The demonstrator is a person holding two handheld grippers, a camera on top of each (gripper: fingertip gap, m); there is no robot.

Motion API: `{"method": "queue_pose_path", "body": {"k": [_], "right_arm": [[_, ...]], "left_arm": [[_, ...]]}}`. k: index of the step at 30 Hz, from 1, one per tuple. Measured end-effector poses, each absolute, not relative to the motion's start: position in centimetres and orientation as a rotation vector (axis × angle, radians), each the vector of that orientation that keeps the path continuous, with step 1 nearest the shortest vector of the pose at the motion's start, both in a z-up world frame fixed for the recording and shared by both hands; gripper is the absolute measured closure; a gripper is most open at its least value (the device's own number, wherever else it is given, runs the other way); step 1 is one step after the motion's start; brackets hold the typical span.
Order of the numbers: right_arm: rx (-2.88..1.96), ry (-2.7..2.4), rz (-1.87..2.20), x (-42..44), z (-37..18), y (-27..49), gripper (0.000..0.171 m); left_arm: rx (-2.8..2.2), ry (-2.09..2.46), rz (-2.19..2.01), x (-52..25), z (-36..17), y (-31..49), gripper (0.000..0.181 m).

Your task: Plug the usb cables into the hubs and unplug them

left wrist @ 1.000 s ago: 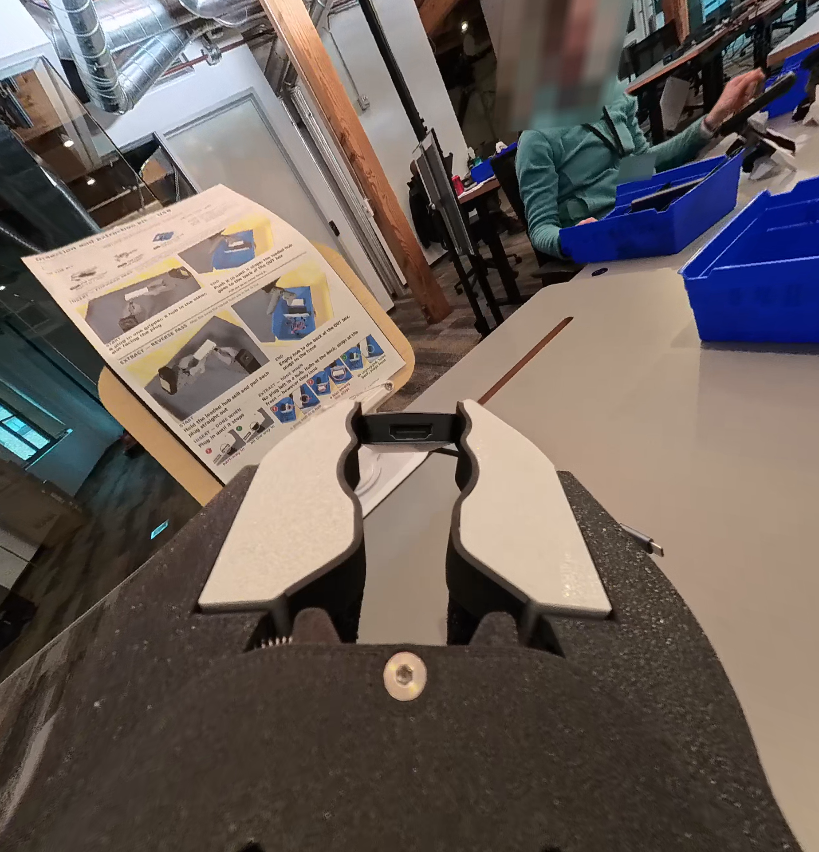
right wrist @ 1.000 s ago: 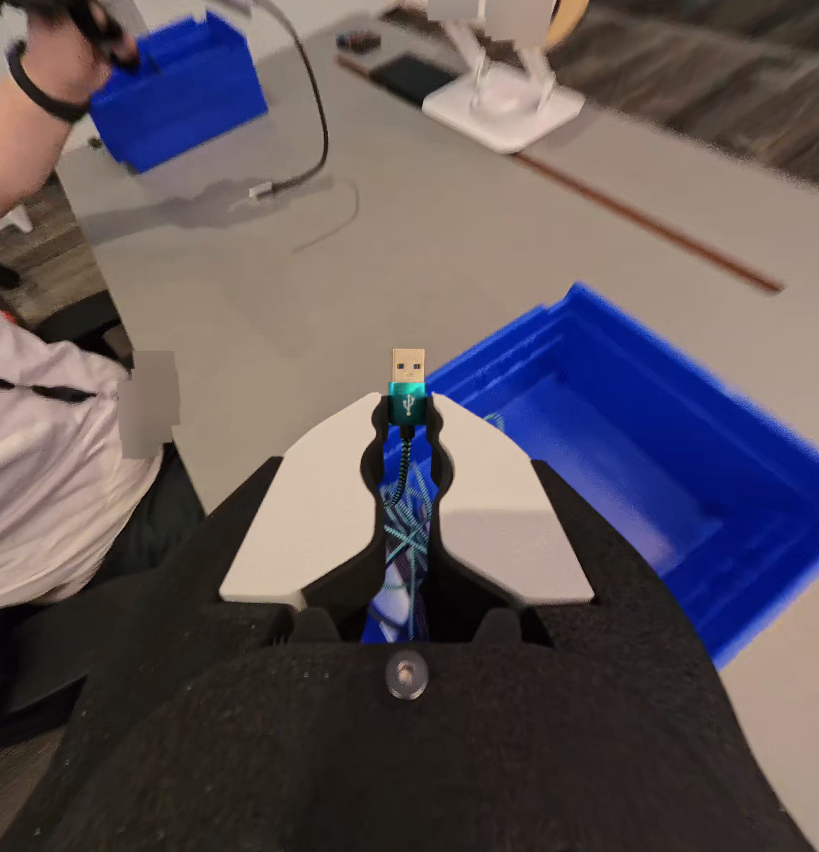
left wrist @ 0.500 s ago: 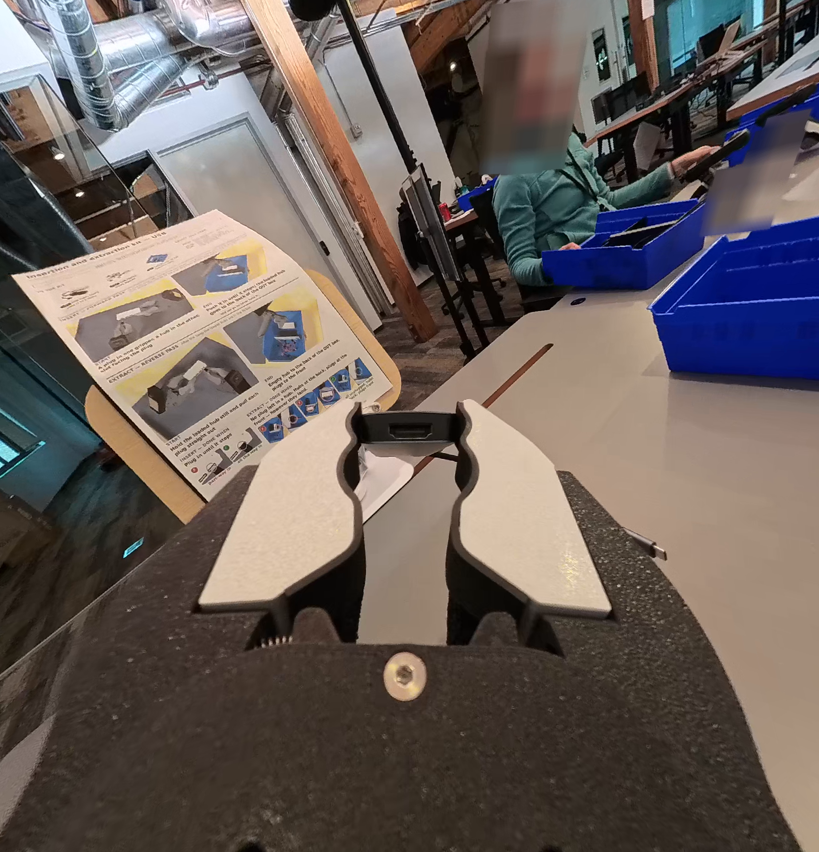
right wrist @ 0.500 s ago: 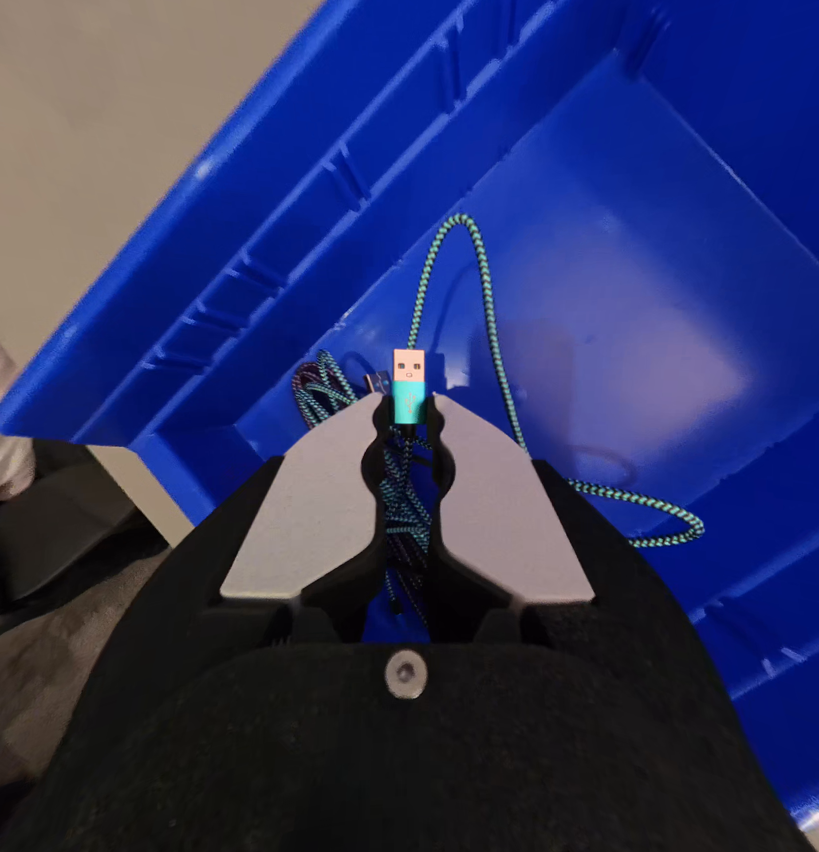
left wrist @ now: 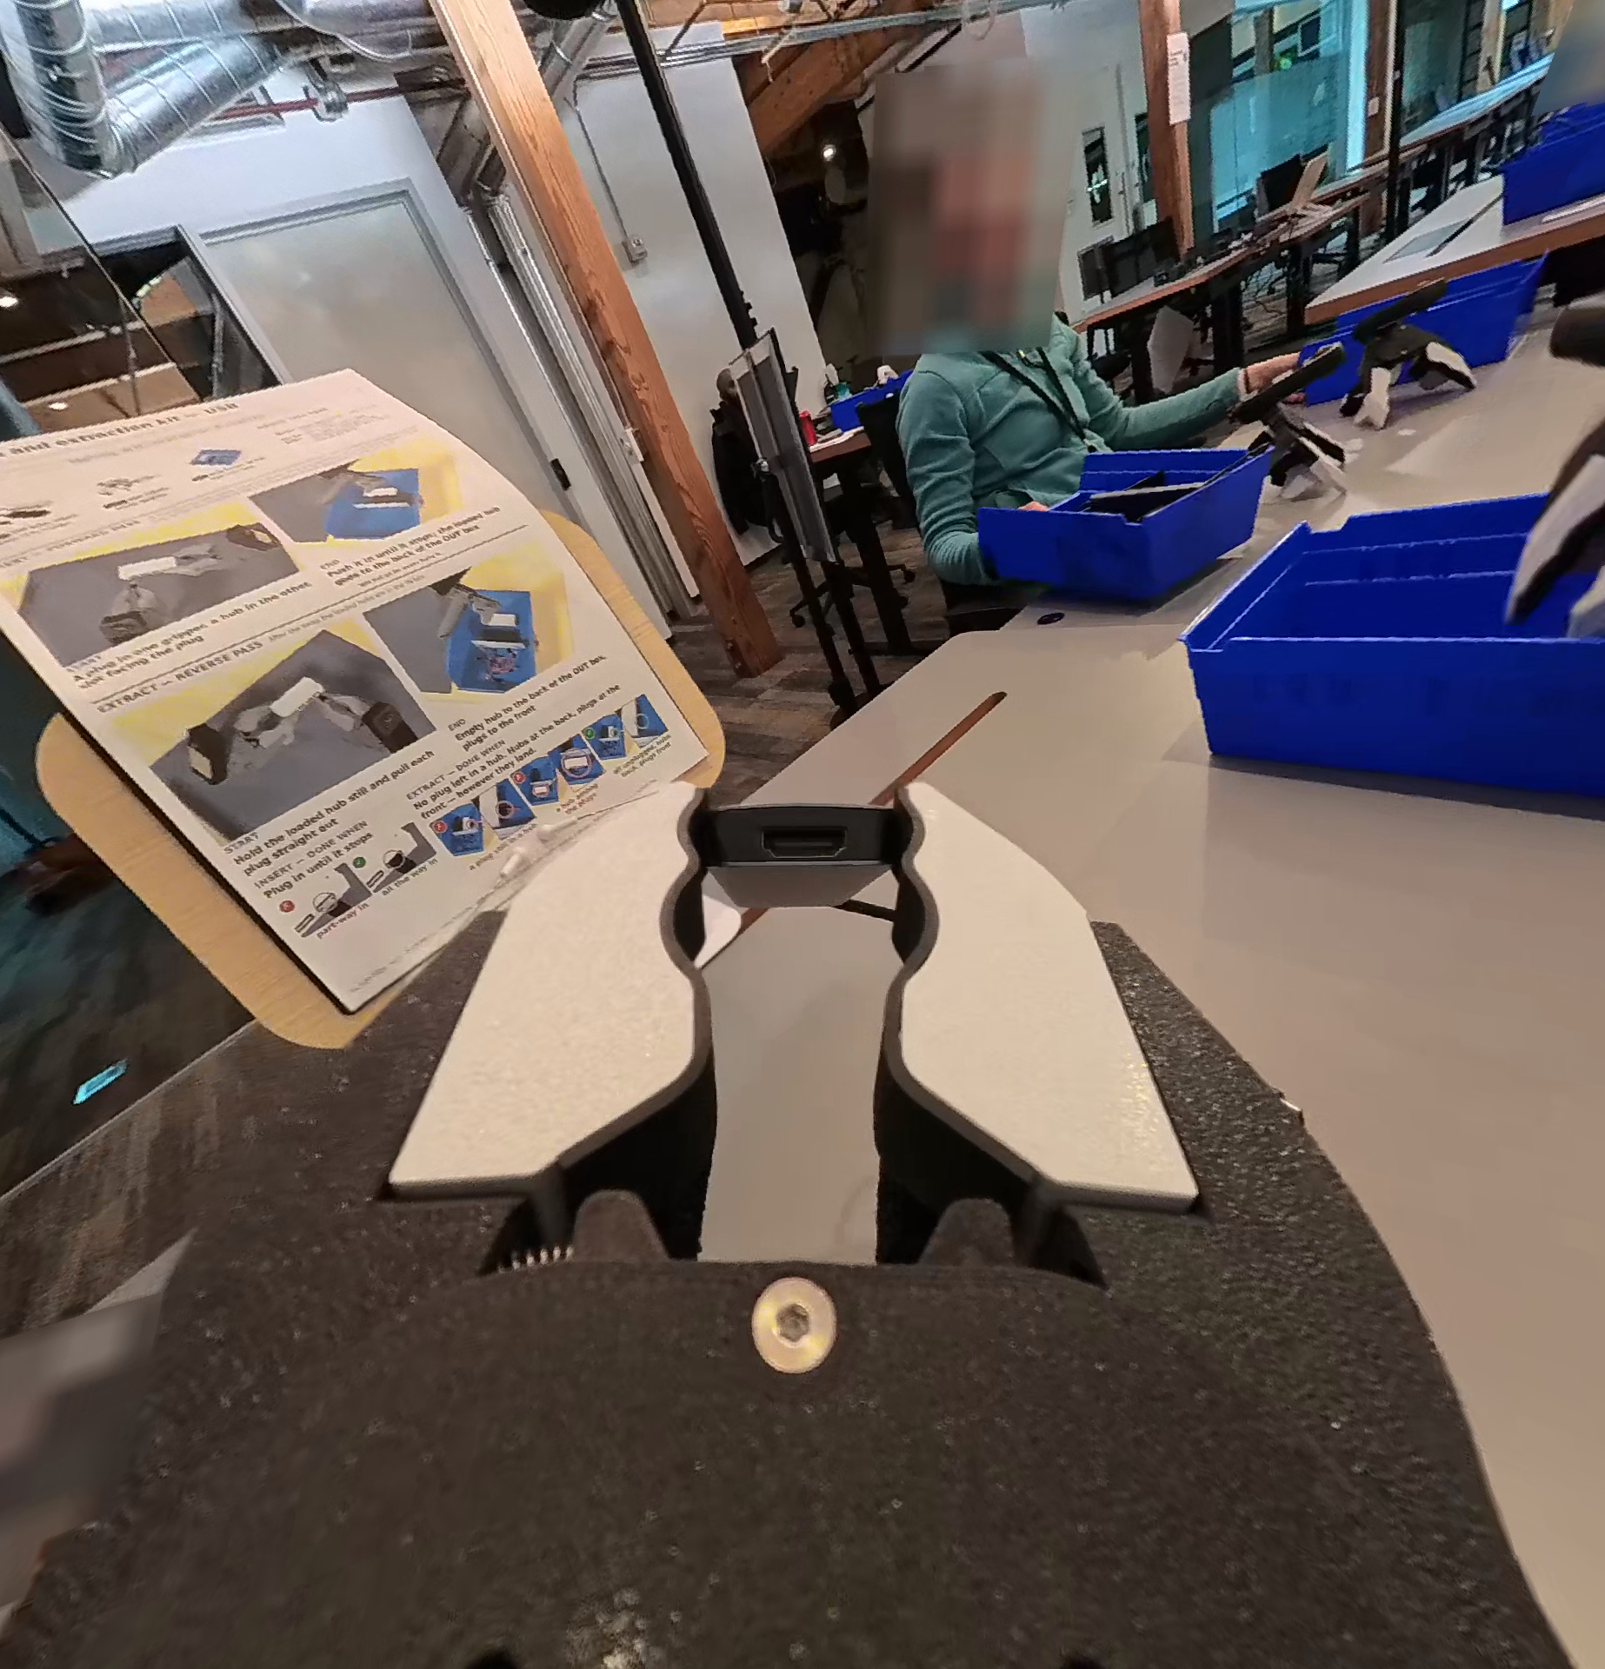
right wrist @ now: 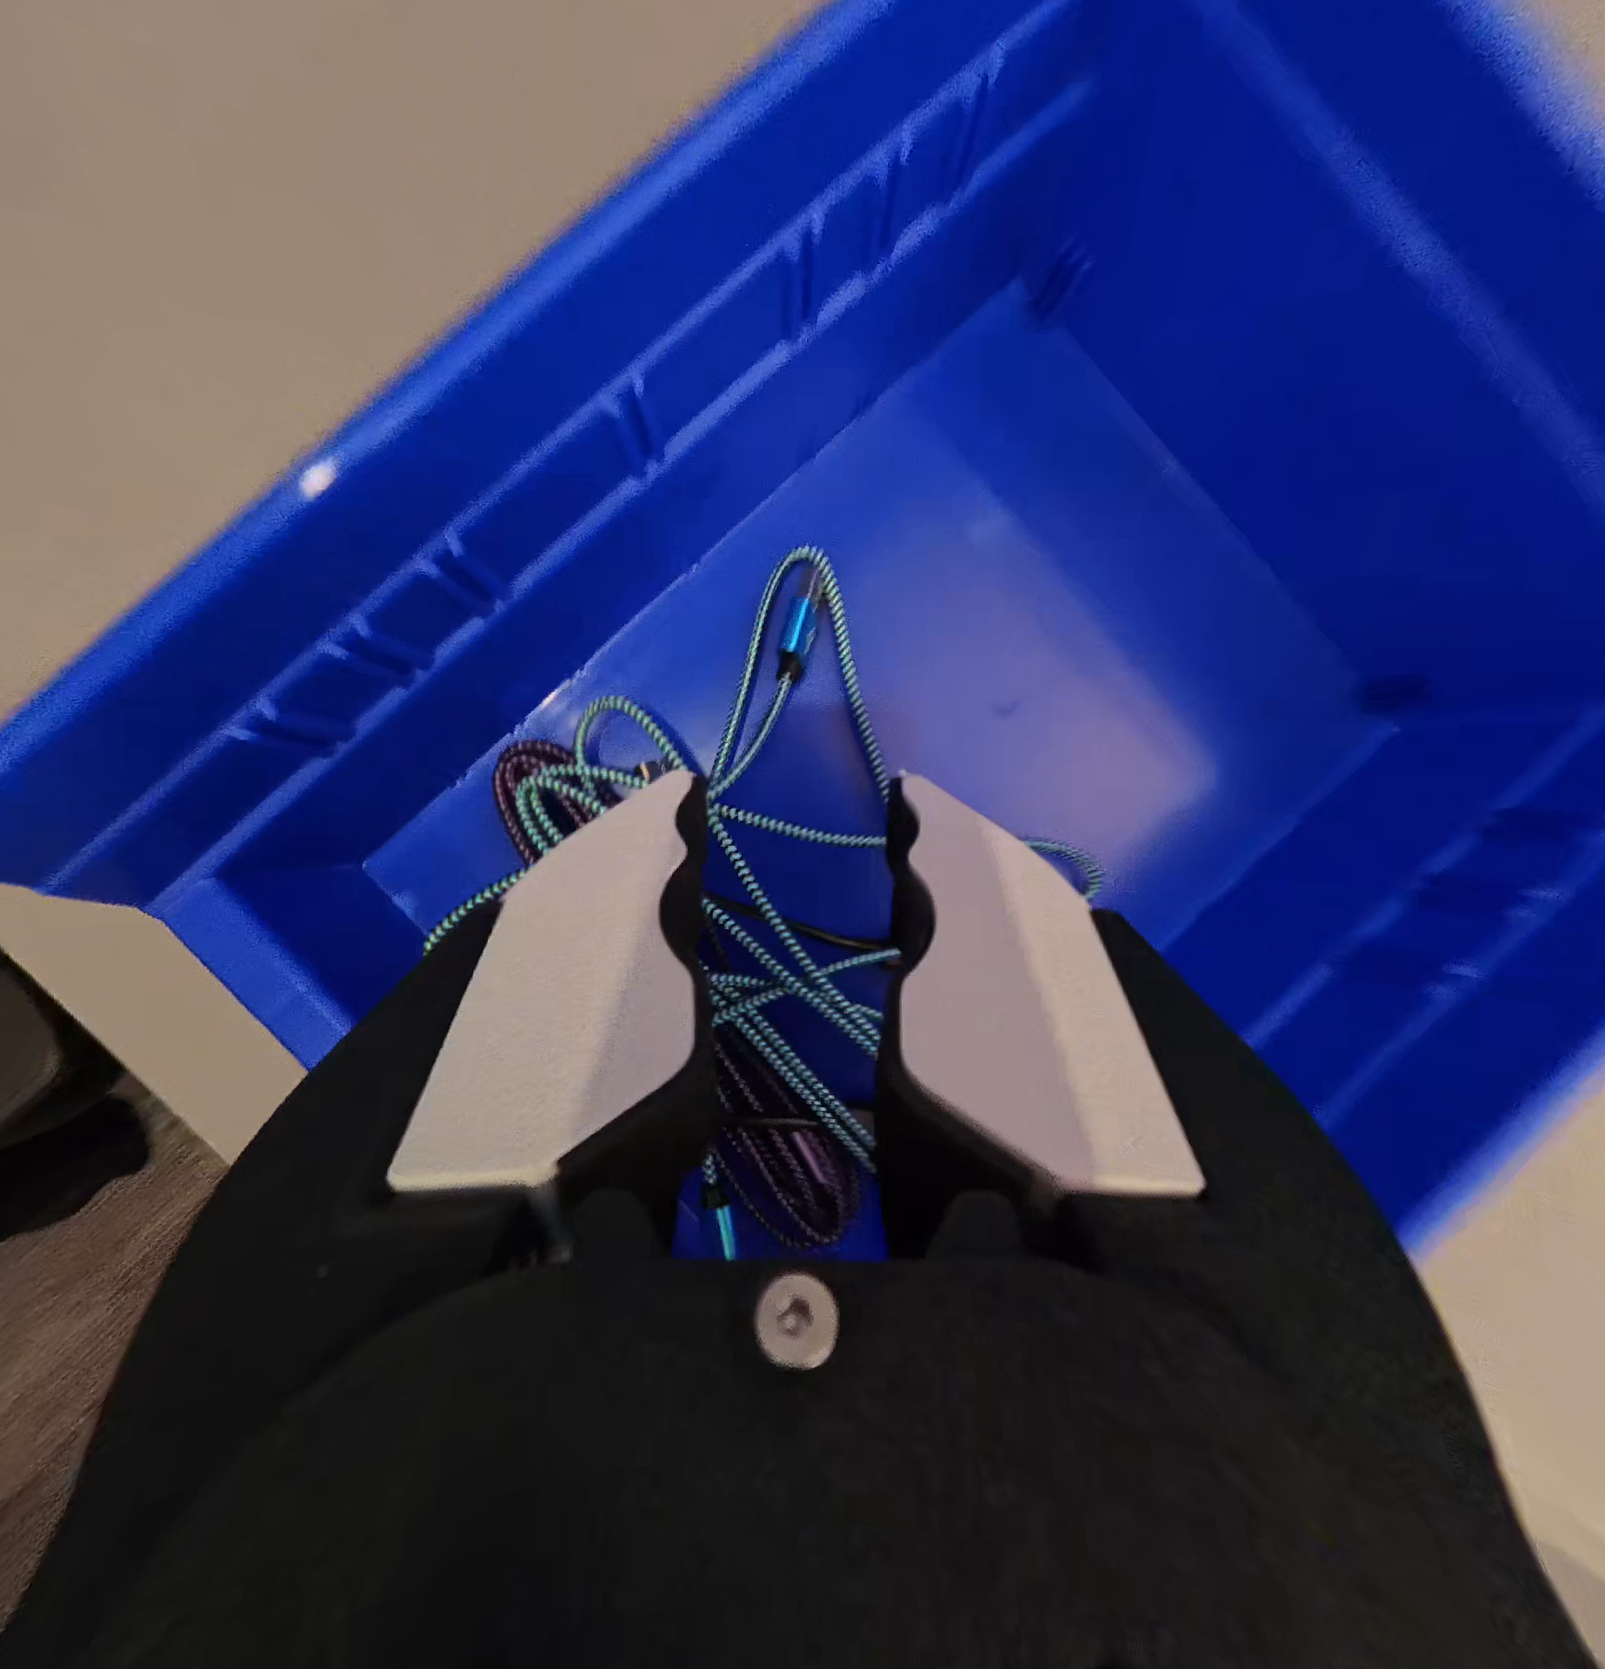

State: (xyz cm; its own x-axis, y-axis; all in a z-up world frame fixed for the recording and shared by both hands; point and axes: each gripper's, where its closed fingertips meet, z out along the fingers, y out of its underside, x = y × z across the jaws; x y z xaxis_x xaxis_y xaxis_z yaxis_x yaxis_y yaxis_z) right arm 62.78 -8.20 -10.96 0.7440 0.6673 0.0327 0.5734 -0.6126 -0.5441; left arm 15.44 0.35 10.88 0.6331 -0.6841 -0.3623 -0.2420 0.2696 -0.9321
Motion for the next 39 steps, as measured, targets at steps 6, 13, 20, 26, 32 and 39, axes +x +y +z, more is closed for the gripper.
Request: {"method": "queue_pose_path", "body": {"k": [6, 13, 20, 26, 32, 39], "right_arm": [[-2.059, -1.031, 0.105, 57.4, 1.0, -5.5, 0.127], [-1.595, -1.458, 0.423, 35.7, 8.8, -4.5, 0.119], [-1.319, -1.58, 0.606, 23.5, 7.1, -1.1, 0.113], [-1.213, -1.703, 0.693, 18.8, 5.7, -1.9, 0.127], [-1.257, -1.774, 0.727, 18.5, 5.5, -2.9, 0.133], [-1.363, -1.707, 0.542, 23.1, 6.7, -1.8, 0.134]], "left_arm": [[-1.31, 0.936, -0.45, 16.7, 10.4, -0.5, 0.143], [-1.293, 0.992, -0.553, 19.3, 9.6, -1.6, 0.143], [-1.278, 1.038, -0.595, 20.2, 9.8, -3.1, 0.143], [-1.261, 1.052, -0.627, 19.8, 10.6, -4.3, 0.143], [-1.269, 1.046, -0.705, 19.5, 10.6, -5.0, 0.143], [-1.215, 0.93, -0.684, 18.1, 11.7, -5.4, 0.137]]}}
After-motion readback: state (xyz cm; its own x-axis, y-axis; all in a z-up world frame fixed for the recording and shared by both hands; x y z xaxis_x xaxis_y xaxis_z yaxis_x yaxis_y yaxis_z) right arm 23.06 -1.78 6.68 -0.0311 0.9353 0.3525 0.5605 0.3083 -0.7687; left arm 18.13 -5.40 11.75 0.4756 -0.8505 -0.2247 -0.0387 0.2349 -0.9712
